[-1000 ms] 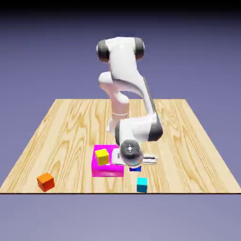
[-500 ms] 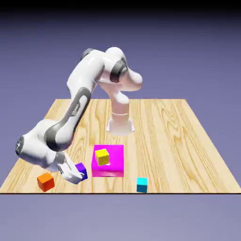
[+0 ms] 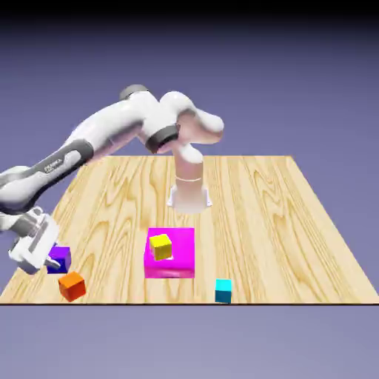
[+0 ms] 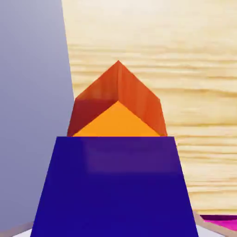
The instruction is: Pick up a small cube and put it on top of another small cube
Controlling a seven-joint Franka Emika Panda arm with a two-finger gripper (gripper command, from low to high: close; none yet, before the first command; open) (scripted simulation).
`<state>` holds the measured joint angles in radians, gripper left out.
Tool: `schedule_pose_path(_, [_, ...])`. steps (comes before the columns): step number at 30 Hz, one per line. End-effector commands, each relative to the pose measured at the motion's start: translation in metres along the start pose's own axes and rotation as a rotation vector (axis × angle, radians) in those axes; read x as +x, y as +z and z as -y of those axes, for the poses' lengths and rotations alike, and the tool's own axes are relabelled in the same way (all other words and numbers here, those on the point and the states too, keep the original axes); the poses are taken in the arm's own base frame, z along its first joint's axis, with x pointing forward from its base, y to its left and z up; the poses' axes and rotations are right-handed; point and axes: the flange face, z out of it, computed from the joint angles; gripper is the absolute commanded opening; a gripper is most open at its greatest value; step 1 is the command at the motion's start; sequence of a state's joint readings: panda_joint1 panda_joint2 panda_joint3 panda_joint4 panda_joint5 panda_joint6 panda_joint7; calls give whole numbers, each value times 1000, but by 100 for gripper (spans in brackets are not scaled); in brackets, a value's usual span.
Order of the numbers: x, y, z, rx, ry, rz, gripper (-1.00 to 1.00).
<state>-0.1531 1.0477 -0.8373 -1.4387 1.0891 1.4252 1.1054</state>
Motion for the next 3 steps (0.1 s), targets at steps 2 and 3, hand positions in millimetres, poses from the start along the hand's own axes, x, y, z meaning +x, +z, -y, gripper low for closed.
schedule_pose_path(2, [0,0,0,-1,0,-1,100])
schedule_pose_path(3, [-3,-19,-2,-1,-1,0,100])
